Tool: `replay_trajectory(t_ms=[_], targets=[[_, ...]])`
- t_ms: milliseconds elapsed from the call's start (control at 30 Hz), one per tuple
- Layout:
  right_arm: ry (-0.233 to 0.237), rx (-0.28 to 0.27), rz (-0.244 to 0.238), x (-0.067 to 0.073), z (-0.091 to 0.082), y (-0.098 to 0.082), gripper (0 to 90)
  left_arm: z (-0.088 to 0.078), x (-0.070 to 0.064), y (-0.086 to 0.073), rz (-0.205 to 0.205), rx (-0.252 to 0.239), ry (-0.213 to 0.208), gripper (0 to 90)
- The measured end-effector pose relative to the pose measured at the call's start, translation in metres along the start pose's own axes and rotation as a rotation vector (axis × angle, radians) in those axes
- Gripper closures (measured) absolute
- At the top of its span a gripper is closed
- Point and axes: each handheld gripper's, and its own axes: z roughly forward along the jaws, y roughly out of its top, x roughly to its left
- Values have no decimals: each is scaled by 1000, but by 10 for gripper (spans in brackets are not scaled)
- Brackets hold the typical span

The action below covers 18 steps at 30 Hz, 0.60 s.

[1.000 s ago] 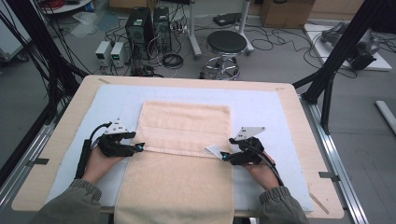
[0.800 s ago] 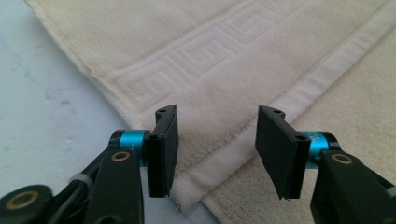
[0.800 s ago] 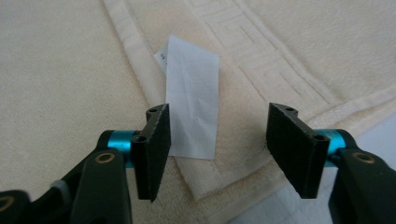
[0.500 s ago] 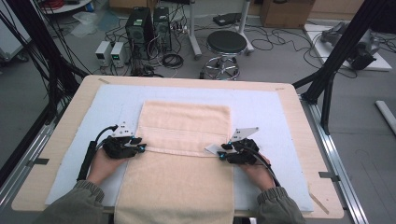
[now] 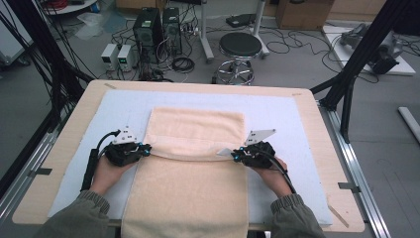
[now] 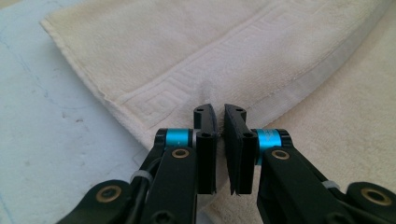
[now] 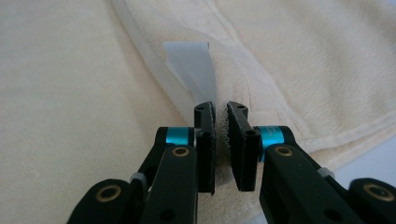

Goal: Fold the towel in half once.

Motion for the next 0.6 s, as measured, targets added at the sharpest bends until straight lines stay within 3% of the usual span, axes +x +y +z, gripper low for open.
replay_trajectory(t_ms=[200, 333, 467, 600], targets=[[12, -44, 1, 0, -19, 10, 822, -12, -5, 9, 12, -30, 9, 831], [22, -59, -28, 11, -34, 17, 821, -32, -15, 14, 35, -55, 10, 833], [52, -72, -65, 32, -55, 17, 821, -66, -39, 13, 70, -80, -21, 838], [109, -90, -104, 68, -83, 10, 821, -106, -75, -1, 97, -81, -67, 839]])
